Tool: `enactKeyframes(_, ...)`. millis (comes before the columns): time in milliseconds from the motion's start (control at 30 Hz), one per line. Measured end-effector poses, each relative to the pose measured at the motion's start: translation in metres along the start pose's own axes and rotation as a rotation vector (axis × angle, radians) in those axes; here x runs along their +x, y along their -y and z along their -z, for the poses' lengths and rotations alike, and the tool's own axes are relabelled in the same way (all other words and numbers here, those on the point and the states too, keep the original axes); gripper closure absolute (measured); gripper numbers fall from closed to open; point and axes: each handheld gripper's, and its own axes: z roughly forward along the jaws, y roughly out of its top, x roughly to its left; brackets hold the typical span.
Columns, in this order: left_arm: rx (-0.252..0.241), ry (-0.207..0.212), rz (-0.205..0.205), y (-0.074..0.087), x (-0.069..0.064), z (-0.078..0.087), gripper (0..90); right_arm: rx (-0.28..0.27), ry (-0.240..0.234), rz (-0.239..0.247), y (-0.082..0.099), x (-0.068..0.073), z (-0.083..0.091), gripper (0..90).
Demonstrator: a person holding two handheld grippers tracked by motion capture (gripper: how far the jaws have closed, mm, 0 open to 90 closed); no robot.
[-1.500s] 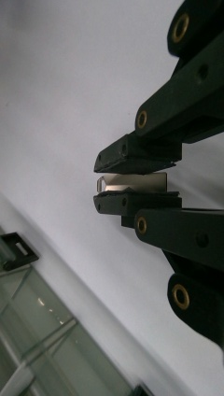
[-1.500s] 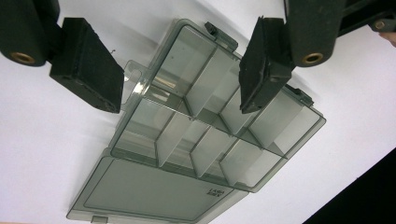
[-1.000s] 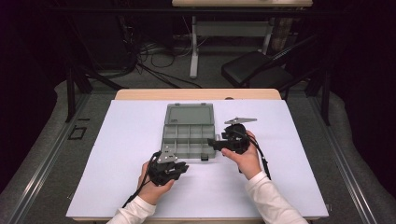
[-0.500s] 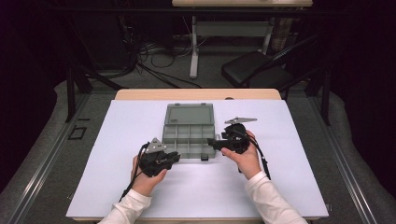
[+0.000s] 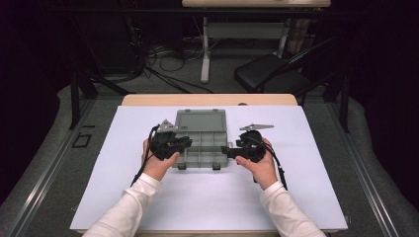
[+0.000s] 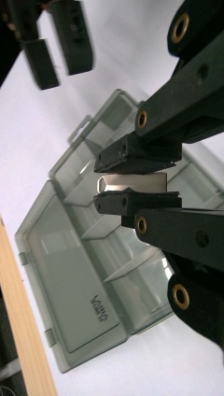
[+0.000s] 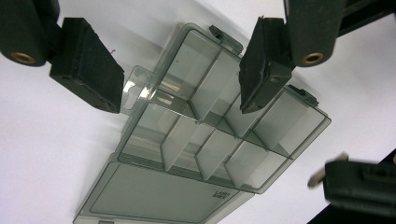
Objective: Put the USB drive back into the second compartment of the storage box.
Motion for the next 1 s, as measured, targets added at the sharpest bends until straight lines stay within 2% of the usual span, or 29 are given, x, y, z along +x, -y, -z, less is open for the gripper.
enactKeyframes(133, 0.002, -0.012, 0.006, -0.009, 0.004, -0.004, 79.2, 0.000, 0.001, -0.007, 0.000, -0.001, 0.002, 30.3)
enactKeyframes(167, 0.015, -0.012, 0.001, -0.011, 0.005, -0.005, 79.2, -0.001, 0.000, -0.008, 0.000, -0.002, 0.002, 30.3)
enactKeyframes(233, 0.009, -0.026, 0.006, -0.013, 0.006, -0.008, 79.2, -0.006, -0.002, -0.011, 0.000, -0.002, 0.002, 30.3)
enactKeyframes(400, 0.034, -0.038, 0.018, -0.016, 0.011, -0.016, 79.2, -0.005, 0.000, -0.010, 0.000, -0.002, 0.002, 30.2)
enactKeyframes(667, 0.066, -0.075, 0.054, -0.013, 0.020, -0.039, 79.2, -0.001, 0.002, -0.008, 0.000, -0.002, 0.000, 30.2)
enactKeyframes(1000, 0.117, -0.118, 0.040, -0.005, 0.026, -0.067, 79.1, -0.001, 0.004, -0.009, 0.000, -0.003, 0.001, 30.3)
